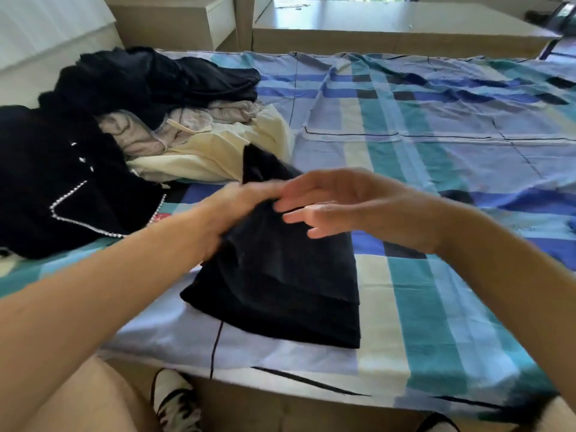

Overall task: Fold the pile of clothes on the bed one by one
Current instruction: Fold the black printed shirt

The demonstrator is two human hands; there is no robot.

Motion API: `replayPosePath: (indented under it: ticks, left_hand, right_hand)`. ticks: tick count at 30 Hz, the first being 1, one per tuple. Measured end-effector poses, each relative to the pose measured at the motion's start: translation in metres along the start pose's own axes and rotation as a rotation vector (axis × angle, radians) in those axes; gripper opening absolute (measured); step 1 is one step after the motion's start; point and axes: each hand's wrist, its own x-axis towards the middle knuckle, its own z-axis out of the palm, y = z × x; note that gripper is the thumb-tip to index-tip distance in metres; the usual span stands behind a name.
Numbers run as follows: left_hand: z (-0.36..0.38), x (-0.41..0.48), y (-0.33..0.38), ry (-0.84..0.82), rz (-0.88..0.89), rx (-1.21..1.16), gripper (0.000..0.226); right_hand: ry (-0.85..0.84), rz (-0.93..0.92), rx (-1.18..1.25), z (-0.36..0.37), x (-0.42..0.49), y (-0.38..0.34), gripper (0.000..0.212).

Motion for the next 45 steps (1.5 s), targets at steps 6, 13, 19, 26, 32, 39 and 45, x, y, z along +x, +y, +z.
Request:
replayPosePath:
  ticks: [6,13,19,26,32,39,45]
  left_hand:
    - [-0.044,0.019,-0.030,0.446,-0.064,0.265,0.032]
    - [-0.046,0.010,-0.025,0.474,0.650,1.060,0.057]
    - [-0.046,0.044,-0.084,-0.046,0.358,1.565,0.090]
    - [-0.057,0.050,-0.077,0.254,-0.036,1.469,0.112]
    - [-0.065,0.033,-0.064,0.379,-0.183,1.009,0.109]
    - [-0.068,0.019,-0.057,0.270,-0.129,0.450,0.115]
    - [-0.017,0.015,-0.063,0.115,0.138,0.338,0.115]
  right_hand:
    - [0.599,-0.166,-0.143,0.009,0.026,0.056,0.018]
    - [0.399,0.020,-0.681,0.048,0.032,0.112,0.062]
    - [0.396,0.163,-0.966,0.066,0.032,0.143,0.075]
    - [0.405,0.211,-0.775,0.063,0.011,0.139,0.069]
    - [0.643,0.180,-0.269,0.050,-0.008,0.139,0.059]
    - [0.527,0.156,0.125,0.040,-0.008,0.133,0.064]
    - [0.665,0.144,0.203,-0.002,-0.040,0.113,0.059]
